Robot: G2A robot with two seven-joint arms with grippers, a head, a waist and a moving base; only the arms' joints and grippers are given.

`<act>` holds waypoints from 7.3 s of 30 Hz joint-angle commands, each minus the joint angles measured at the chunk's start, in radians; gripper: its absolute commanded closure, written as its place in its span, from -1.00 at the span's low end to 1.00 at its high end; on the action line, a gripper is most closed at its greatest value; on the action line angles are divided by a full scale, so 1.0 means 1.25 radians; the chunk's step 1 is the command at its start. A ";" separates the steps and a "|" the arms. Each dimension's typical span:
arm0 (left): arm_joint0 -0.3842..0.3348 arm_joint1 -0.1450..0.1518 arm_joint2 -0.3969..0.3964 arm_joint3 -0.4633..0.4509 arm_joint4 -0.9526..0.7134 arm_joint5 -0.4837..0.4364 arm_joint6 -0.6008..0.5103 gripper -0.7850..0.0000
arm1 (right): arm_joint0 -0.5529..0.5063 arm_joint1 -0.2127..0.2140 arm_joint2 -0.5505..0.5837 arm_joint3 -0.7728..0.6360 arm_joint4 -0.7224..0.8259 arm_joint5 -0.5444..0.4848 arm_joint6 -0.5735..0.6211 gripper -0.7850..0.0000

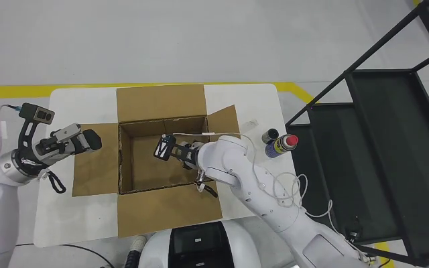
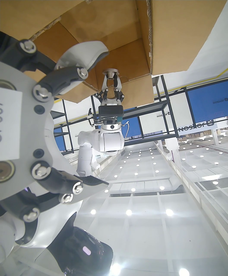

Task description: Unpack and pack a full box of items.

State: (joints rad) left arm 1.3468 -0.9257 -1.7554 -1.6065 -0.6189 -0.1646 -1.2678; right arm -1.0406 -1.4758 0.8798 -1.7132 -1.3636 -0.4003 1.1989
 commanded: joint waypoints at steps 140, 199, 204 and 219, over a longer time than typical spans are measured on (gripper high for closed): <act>0.000 0.000 0.000 0.000 0.000 0.000 0.000 -1.00 | -0.506 0.370 0.404 -0.117 0.237 0.104 -0.188 -1.00; 0.000 0.000 0.000 0.000 0.000 0.000 0.000 -1.00 | -0.318 0.344 0.289 0.130 0.294 0.262 -0.179 0.03; 0.000 0.000 0.000 0.000 0.000 0.000 0.000 -1.00 | -0.311 0.343 0.284 0.142 0.290 0.267 -0.180 0.06; 0.000 0.000 0.000 0.000 0.000 0.000 0.000 -1.00 | -0.323 0.343 0.281 0.088 0.264 0.290 -0.156 1.00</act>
State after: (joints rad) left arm 1.3468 -0.9257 -1.7554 -1.6065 -0.6189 -0.1646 -1.2678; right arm -1.4373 -1.0483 1.2271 -1.5859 -1.0296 -0.0417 0.9992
